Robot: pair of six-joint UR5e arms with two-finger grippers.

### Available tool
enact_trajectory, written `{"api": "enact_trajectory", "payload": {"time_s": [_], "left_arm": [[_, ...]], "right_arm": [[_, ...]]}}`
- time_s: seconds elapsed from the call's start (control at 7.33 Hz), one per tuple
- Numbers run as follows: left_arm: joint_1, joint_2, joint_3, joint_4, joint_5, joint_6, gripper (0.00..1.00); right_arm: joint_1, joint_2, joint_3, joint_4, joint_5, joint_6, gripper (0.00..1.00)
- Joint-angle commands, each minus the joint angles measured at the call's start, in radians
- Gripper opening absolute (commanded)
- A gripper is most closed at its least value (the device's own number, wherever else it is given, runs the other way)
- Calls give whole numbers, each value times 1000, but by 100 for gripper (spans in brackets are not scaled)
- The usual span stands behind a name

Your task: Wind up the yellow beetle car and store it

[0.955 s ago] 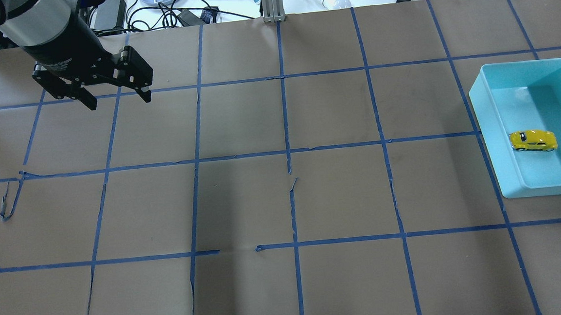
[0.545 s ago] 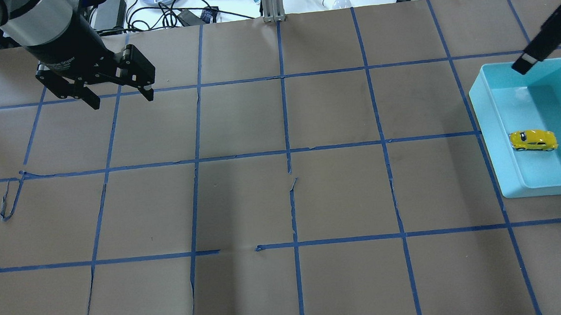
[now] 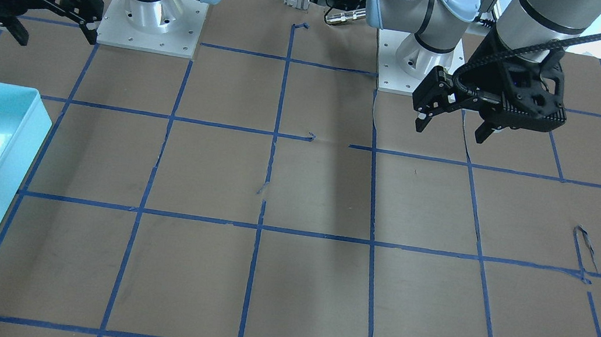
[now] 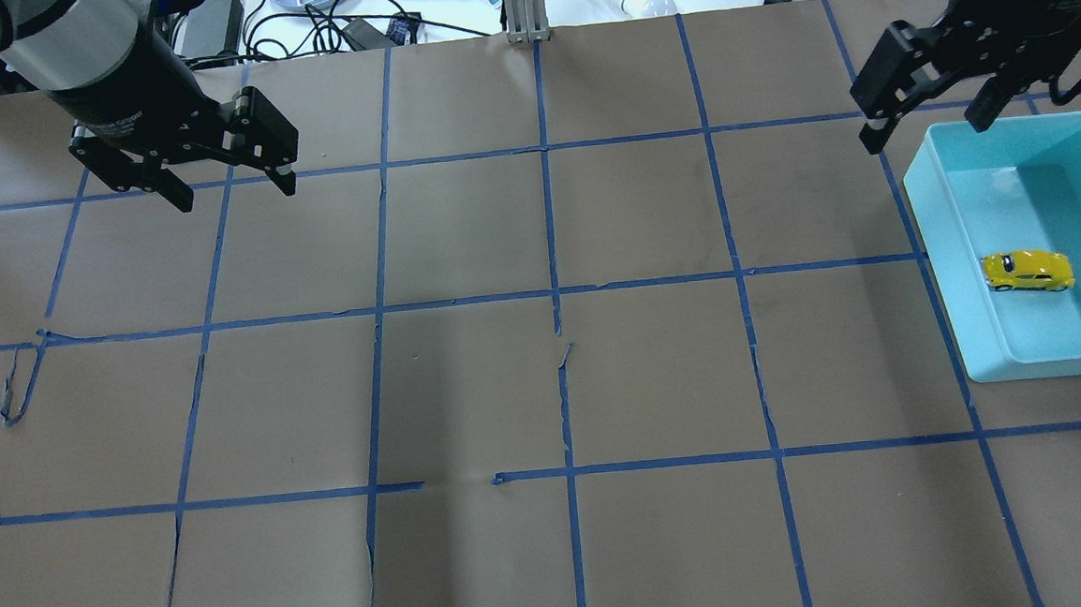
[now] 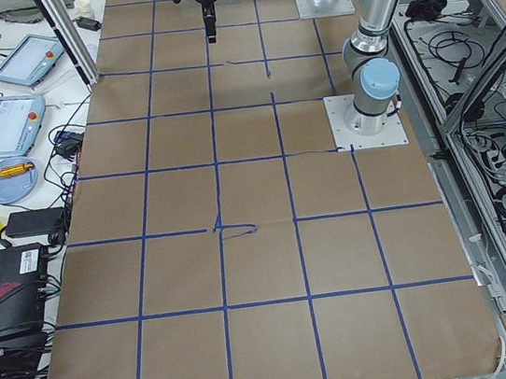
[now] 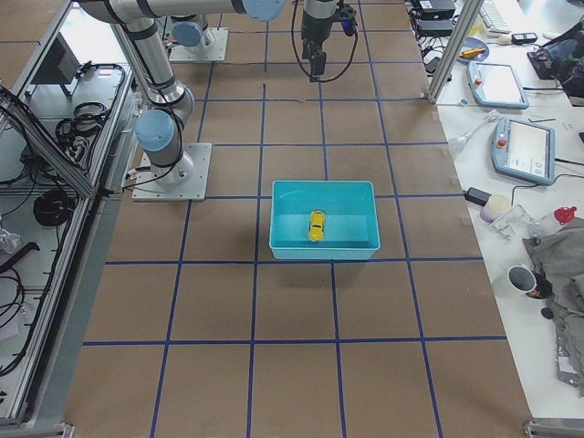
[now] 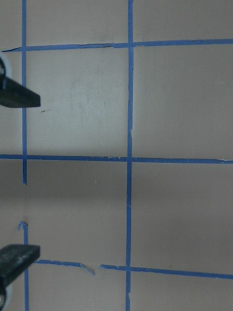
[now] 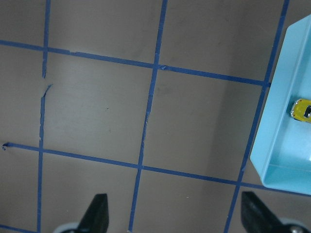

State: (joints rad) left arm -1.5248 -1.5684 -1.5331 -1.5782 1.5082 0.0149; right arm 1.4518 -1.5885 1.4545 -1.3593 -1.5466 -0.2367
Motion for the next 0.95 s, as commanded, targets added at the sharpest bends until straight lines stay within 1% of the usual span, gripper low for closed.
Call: {"api": "enact_trajectory", "payload": {"time_s": [0.0, 0.27, 0.55, 0.82], "left_arm": [[-5, -1, -2, 0, -8, -6, 100], [-8, -1, -9, 0, -9, -6, 100], [-3, 2, 5, -2, -3, -3, 100], [-5, 4, 5, -2, -8, -7, 100]], "right_arm": [[109, 5, 32, -67, -87, 204, 100], [110, 16, 47, -151, -86, 208, 100], [114, 16, 52, -155, -64, 211, 100], [114, 16, 49, -162, -17, 212, 100]]}}
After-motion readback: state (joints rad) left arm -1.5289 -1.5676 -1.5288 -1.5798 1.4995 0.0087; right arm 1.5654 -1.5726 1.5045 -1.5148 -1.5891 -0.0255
